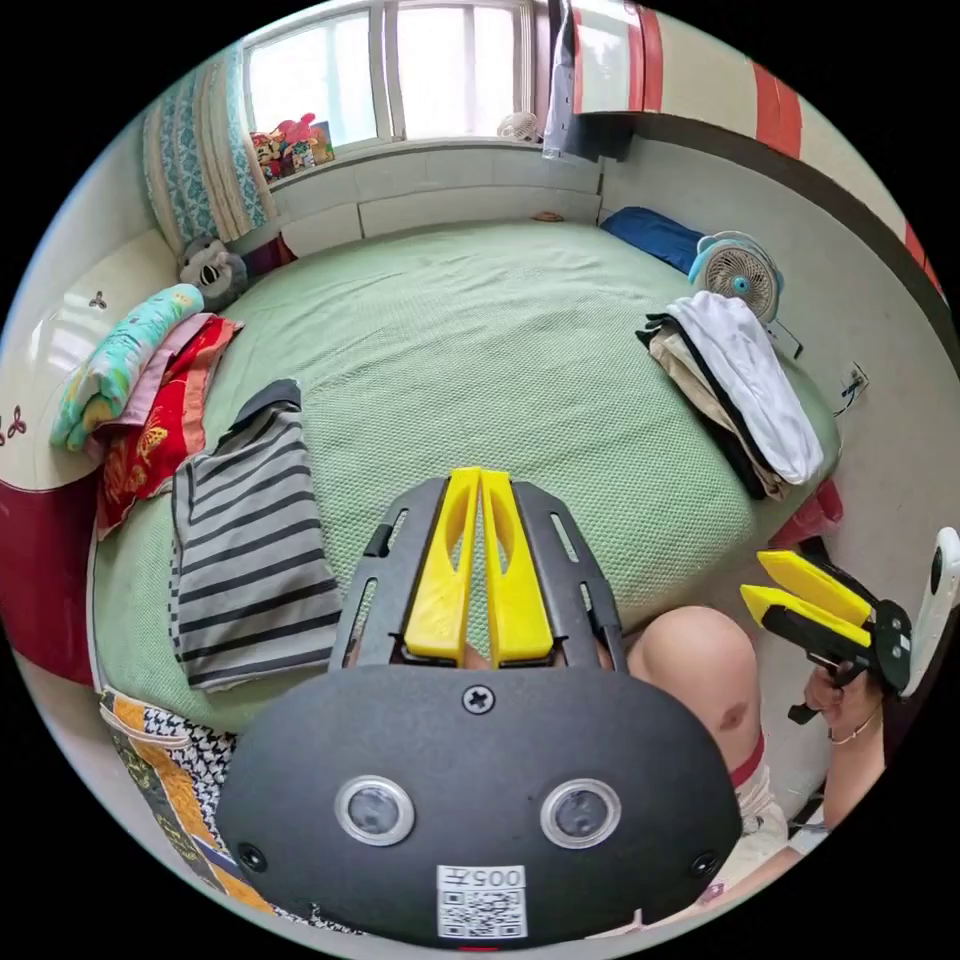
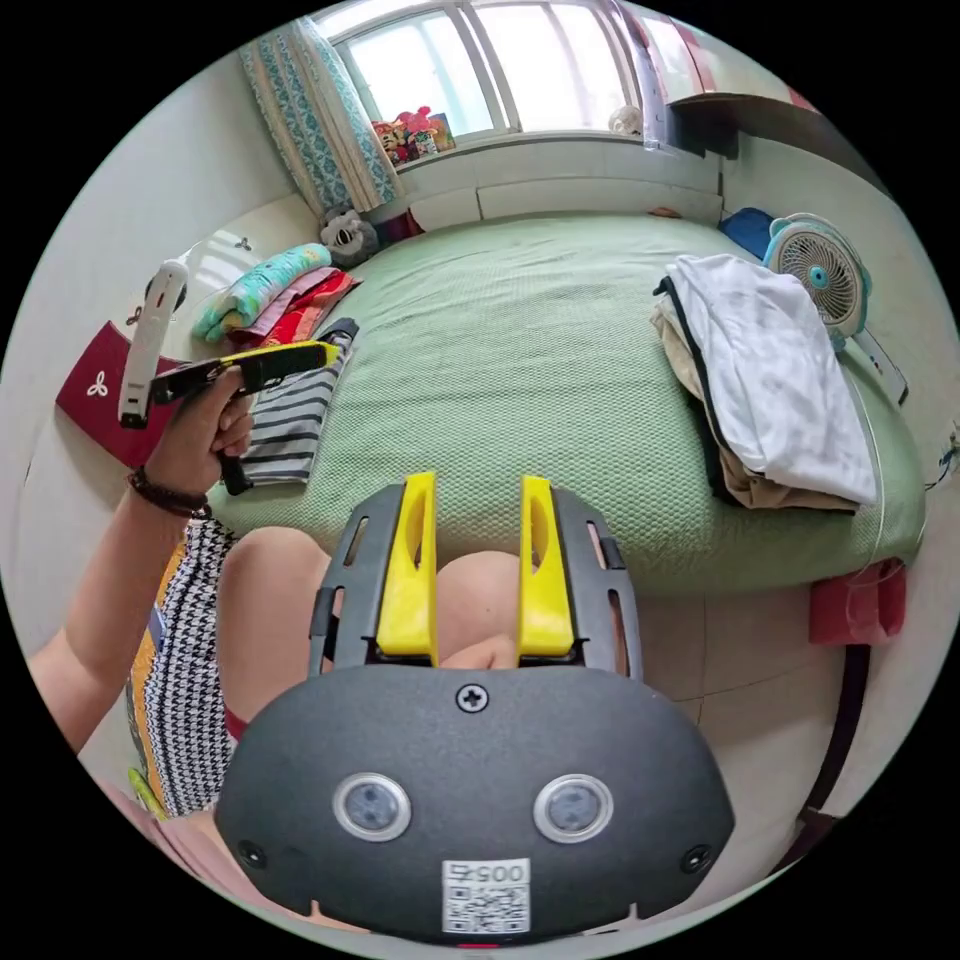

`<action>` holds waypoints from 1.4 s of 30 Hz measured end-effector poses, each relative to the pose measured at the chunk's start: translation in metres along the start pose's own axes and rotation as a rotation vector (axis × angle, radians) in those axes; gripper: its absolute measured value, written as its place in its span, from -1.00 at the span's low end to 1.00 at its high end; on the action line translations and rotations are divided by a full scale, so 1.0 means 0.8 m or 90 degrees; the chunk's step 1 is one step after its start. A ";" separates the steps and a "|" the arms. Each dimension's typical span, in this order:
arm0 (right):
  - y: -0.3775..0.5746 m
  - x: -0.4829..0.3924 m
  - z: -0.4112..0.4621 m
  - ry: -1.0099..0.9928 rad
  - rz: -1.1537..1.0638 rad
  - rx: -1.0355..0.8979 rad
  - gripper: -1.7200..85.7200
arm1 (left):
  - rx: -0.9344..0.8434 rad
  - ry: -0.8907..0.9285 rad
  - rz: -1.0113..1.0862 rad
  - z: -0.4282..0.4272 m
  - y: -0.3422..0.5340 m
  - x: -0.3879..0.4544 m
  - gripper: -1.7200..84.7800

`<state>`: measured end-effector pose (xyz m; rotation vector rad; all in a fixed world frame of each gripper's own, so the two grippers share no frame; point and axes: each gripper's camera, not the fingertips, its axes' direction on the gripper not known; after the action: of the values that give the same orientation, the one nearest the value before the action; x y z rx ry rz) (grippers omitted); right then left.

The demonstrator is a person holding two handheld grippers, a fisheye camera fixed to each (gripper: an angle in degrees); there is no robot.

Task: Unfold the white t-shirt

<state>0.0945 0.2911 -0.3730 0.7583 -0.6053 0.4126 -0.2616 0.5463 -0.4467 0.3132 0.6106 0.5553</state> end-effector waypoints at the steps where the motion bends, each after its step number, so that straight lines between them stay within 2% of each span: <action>1: 0.000 0.005 -0.008 0.013 0.005 0.002 -0.68 | -0.013 0.010 -0.003 0.020 -0.005 0.008 -0.97; 9: 0.015 0.058 -0.064 0.099 0.069 0.017 -0.69 | -0.116 0.025 0.024 0.150 -0.025 0.076 -0.97; 12: 0.020 0.077 -0.080 0.145 0.090 0.025 -0.69 | -0.068 0.006 0.061 0.150 -0.037 0.099 -0.97; 14: 0.016 0.087 -0.089 0.185 0.089 0.035 -0.68 | -0.081 -0.004 0.035 0.160 -0.044 0.107 -0.97; 18: -0.006 0.094 -0.090 0.266 0.043 0.026 -0.67 | -0.086 0.131 0.014 0.178 -0.059 0.133 -0.97; 22: -0.042 0.100 -0.073 0.334 -0.023 -0.009 -0.65 | -0.068 0.081 0.070 0.180 -0.066 0.178 -0.97; 27: -0.074 0.111 -0.033 0.352 -0.059 -0.098 -0.71 | -0.071 0.061 0.101 0.190 -0.064 0.209 -0.97; 29: -0.085 0.132 -0.027 0.344 -0.007 -0.126 -0.84 | -0.077 0.061 0.100 0.194 -0.061 0.213 -0.97; 32: -0.102 0.150 -0.066 0.283 0.047 -0.087 -0.91 | -0.074 0.041 0.106 0.197 -0.056 0.217 -0.97; 37: -0.121 0.177 -0.143 0.250 0.090 -0.017 -0.91 | -0.081 0.050 0.094 0.205 -0.049 0.208 -0.97; 42: -0.121 0.186 -0.141 0.222 0.117 -0.011 -0.89 | -0.081 0.053 0.080 0.209 -0.043 0.199 -0.97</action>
<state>0.3004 0.3298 -0.3914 0.5972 -0.3507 0.6911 -0.0369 0.5910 -0.4032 0.2105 0.6351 0.7283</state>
